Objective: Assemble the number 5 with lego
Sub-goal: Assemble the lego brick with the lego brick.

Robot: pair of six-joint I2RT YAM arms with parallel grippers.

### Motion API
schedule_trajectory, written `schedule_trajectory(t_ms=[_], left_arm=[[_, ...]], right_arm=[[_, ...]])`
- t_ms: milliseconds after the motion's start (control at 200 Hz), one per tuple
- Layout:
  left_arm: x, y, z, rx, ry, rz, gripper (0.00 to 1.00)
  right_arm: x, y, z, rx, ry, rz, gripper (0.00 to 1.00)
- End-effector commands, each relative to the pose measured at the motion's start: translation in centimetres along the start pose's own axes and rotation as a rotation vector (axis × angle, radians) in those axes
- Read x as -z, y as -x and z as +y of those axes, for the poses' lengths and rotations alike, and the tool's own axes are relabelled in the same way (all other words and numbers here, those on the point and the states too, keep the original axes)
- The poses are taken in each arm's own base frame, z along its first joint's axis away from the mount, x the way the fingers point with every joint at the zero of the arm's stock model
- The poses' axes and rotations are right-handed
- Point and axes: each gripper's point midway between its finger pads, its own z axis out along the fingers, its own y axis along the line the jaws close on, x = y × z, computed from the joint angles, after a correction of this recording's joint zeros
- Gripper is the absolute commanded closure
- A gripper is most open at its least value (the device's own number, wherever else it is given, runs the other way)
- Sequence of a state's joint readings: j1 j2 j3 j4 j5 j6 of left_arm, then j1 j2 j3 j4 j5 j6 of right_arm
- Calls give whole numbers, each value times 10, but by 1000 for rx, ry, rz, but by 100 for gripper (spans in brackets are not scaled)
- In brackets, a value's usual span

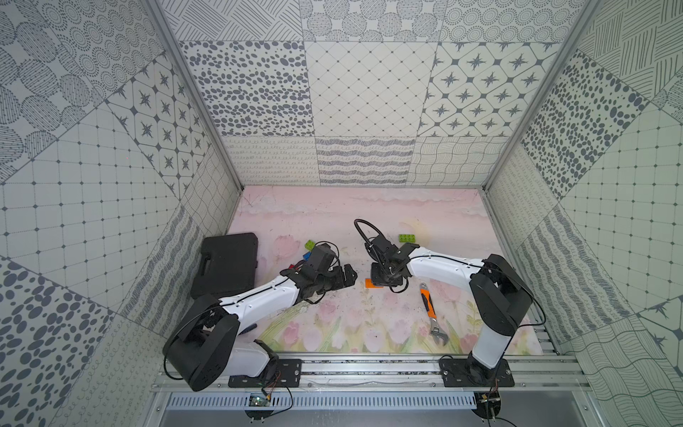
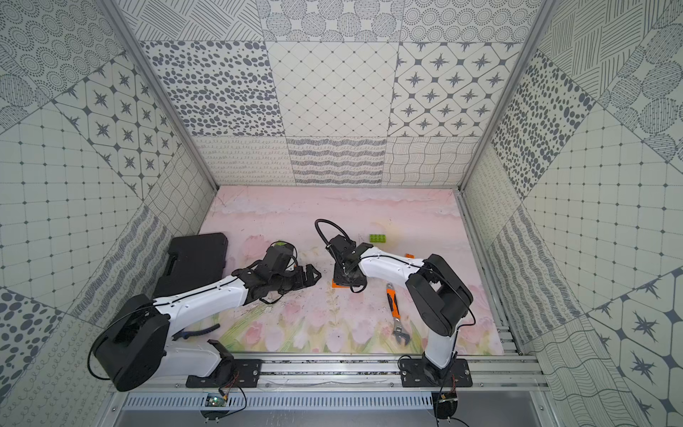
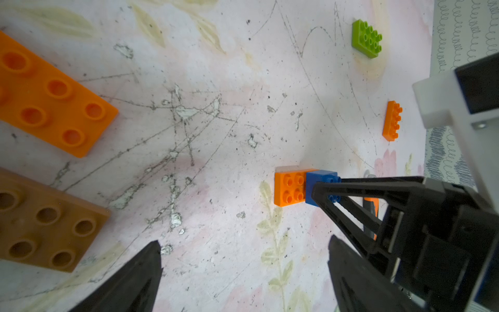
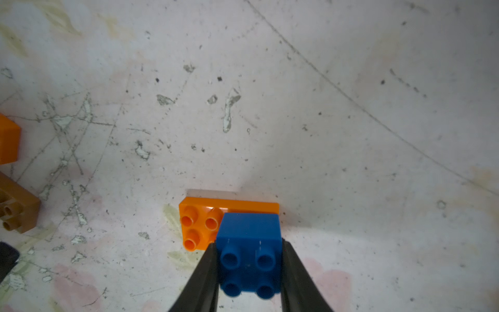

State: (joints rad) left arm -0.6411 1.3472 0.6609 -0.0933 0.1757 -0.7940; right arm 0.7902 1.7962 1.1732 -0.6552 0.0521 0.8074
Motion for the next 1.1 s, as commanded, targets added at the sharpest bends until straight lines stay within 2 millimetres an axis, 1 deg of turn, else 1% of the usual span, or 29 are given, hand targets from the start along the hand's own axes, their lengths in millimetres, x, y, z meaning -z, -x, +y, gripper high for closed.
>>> schedule_trajectory(t_ms=[0, 160, 345, 405, 520, 575, 620, 675, 720, 831, 871, 911, 961, 996, 1096], left_arm=[[2, 8, -7, -32, -16, -34, 1], [6, 9, -3, -26, -1, -50, 1], [15, 14, 3, -23, 29, -97, 1], [17, 16, 4, -20, 32, -110, 1], [22, 18, 6, -18, 44, -129, 1], [24, 19, 7, -17, 49, -136, 1], [24, 19, 7, -18, 50, -137, 1], [26, 19, 5, -18, 44, -139, 1], [26, 20, 3, -19, 35, -137, 1], [27, 19, -3, -29, 11, -125, 1], [26, 19, -6, -34, -4, -124, 1], [26, 20, -9, -37, -15, -123, 1], [25, 20, -10, -33, -20, -121, 1], [25, 20, -12, -35, -26, -118, 1], [23, 20, -12, -21, -27, -114, 1]], right_arm=[[-21, -17, -16, 32, -98, 90, 71], [-37, -32, -33, 46, -171, 142, 71], [-52, -42, -41, 90, -228, 209, 73], [-60, -49, -44, 104, -241, 253, 75], [-71, -61, -56, 125, -301, 318, 76], [-73, -61, -59, 126, -316, 318, 76], [-72, -60, -58, 123, -313, 317, 76], [-65, -55, -55, 98, -285, 296, 76], [-54, -46, -53, 82, -264, 250, 77], [-18, -21, -50, 72, -231, 160, 76], [-9, -15, -53, 66, -224, 147, 75], [-4, -11, -56, 61, -219, 135, 75], [-2, -10, -59, 58, -218, 127, 74], [-6, -13, -60, 58, -215, 134, 73], [-24, -31, -61, 57, -209, 212, 71]])
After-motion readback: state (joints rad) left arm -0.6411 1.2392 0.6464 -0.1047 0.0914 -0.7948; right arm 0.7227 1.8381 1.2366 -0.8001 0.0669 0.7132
